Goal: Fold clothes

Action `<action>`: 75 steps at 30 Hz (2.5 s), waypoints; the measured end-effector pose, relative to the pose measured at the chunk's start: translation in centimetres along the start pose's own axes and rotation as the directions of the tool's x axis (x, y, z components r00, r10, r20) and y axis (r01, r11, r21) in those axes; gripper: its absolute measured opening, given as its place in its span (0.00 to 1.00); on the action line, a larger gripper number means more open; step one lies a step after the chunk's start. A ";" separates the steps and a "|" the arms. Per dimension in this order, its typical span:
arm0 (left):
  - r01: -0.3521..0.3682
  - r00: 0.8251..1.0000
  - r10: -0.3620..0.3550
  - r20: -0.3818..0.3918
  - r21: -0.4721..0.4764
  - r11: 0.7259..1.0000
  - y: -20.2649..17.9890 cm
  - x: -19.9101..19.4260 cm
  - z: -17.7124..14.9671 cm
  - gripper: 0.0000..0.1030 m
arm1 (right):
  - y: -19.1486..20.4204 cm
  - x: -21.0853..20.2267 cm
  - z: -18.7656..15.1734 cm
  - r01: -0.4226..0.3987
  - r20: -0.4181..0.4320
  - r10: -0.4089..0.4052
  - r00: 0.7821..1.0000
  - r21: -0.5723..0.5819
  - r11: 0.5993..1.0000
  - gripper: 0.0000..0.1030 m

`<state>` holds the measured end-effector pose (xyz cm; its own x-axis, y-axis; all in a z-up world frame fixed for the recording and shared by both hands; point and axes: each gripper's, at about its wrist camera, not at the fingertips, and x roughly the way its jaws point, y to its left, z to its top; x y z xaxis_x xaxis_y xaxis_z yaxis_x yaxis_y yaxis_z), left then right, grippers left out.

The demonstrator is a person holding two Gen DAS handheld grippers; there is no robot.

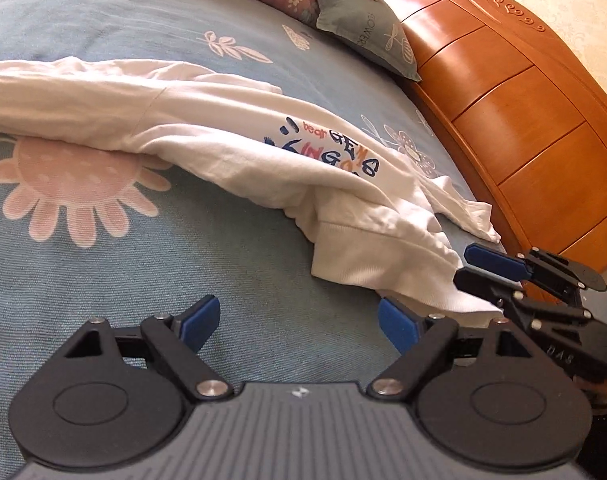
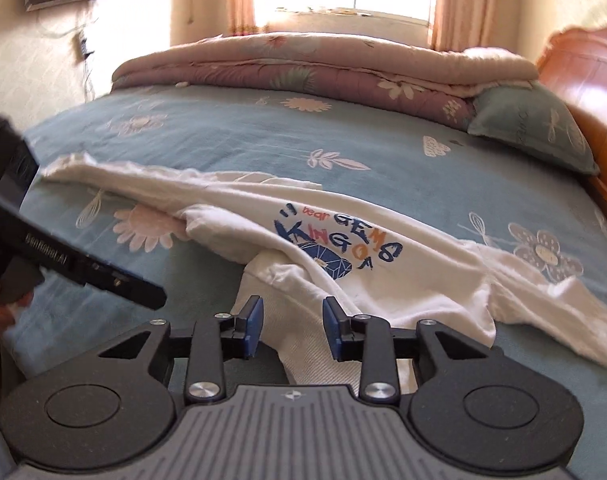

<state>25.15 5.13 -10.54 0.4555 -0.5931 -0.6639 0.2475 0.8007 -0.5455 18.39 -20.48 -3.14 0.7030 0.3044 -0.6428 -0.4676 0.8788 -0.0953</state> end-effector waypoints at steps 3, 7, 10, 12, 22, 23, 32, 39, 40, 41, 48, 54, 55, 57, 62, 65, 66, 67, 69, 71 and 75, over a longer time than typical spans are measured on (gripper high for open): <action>-0.011 1.000 0.011 -0.014 0.004 1.000 0.1 -0.1 -0.4 0.84 | 3.5 1.7 -0.6 0.085 -0.026 -0.096 0.995 -0.273 0.958 0.56; -0.017 1.000 0.017 -0.016 0.002 1.000 0.6 -1.0 -0.6 0.84 | 7.6 4.8 -2.5 0.172 0.010 -0.205 0.979 -0.589 0.790 0.67; 0.024 1.000 -0.024 -0.007 -0.037 0.999 1.2 -1.5 -0.4 0.84 | 9.5 7.8 -4.3 0.256 0.070 -0.315 0.946 -0.758 0.600 0.67; 0.069 0.998 -0.070 -0.002 -0.071 0.995 1.6 -1.7 -0.2 0.84 | 9.9 9.1 -5.2 0.302 0.119 -0.370 0.921 -0.820 0.486 0.67; 0.315 0.949 -0.303 0.088 -0.276 0.908 3.6 1.3 1.4 0.84 | 9.3 4.7 -1.0 0.387 0.225 -0.320 0.920 -0.655 0.649 0.70; 0.342 0.940 -0.327 0.100 -0.305 0.889 3.8 1.9 1.5 0.84 | 9.0 4.4 -0.6 0.382 0.223 -0.314 0.923 -0.631 0.675 0.71; 0.421 0.904 -0.410 0.117 -0.404 0.812 4.1 6.8 1.7 0.84 | 7.2 3.3 0.7 0.279 0.124 -0.252 0.960 -0.515 0.811 0.71; 0.464 0.883 -0.452 0.124 -0.367 0.806 3.8 8.1 2.0 0.84 | 5.2 1.5 -1.5 0.134 -0.008 -0.146 0.989 -0.347 0.928 0.71; 0.470 0.880 -0.458 0.125 -0.362 0.805 3.8 8.3 2.0 0.84 | 4.9 1.0 -2.1 0.117 -0.022 -0.131 0.991 -0.311 0.943 0.72; 0.476 0.877 -0.464 0.126 -0.356 0.804 3.7 8.4 2.0 0.84 | 4.6 0.7 -2.4 0.102 -0.035 -0.116 0.993 -0.275 0.956 0.72; 0.477 0.878 -0.465 0.118 -0.313 0.821 3.8 8.9 2.1 0.69 | 3.5 -0.3 -4.5 0.073 -0.070 -0.079 0.994 -0.076 0.994 0.73; 0.459 0.888 -0.444 0.120 -0.216 0.861 5.0 8.3 0.8 0.24 | 3.4 -0.5 -5.2 0.069 -0.077 -0.072 0.994 -0.041 0.997 0.76; 0.455 0.890 -0.438 0.124 -0.216 0.864 5.2 8.2 0.6 0.21 | 3.4 -0.5 -5.3 0.067 -0.084 -0.069 0.994 -0.036 0.997 0.76; 0.428 0.904 -0.412 0.115 -0.192 0.883 5.0 8.1 0.5 0.18 | 3.6 -0.5 -5.6 0.072 -0.091 -0.075 0.993 -0.038 0.997 0.76; 0.315 0.949 -0.310 0.057 -0.172 0.933 3.4 7.0 0.6 0.02 | 3.7 -0.6 -5.8 0.078 -0.090 -0.081 0.993 -0.034 0.996 0.76; 0.344 0.938 -0.333 0.093 -0.154 0.926 3.1 4.4 -0.1 0.02 | 3.5 -1.0 -5.7 0.083 -0.080 -0.085 0.993 -0.031 0.996 0.76; 0.358 0.933 -0.344 0.108 -0.152 0.921 3.0 3.4 -0.3 0.02 | 3.4 -1.1 -5.6 0.084 -0.077 -0.086 0.993 -0.029 0.996 0.76; 0.371 0.927 -0.356 0.122 -0.143 0.918 2.9 2.3 -0.6 0.02 | 3.4 -1.3 -5.6 0.085 -0.074 -0.086 0.993 -0.028 0.996 0.76; 0.385 0.920 -0.367 0.139 -0.133 0.913 3.0 0.0 -1.1 0.02 | 3.3 -1.5 -5.6 0.079 -0.069 -0.080 0.994 -0.026 0.997 0.76; 0.393 0.915 -0.374 0.152 -0.128 0.910 3.2 -2.4 -1.8 0.02 | 3.4 -2.0 -5.5 0.071 -0.061 -0.073 0.995 -0.027 0.997 0.76; 0.347 0.933 -0.327 0.149 -0.140 0.927 4.1 -5.5 -2.9 0.02 | 3.5 -2.9 -5.5 0.056 -0.049 -0.057 0.997 -0.022 0.998 0.76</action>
<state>21.22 11.48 -10.59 0.4720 -0.8027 -0.3647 0.2678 0.5246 -0.8081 11.75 -20.28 -5.79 0.7013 0.2358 -0.6727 -0.4393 0.8861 -0.1474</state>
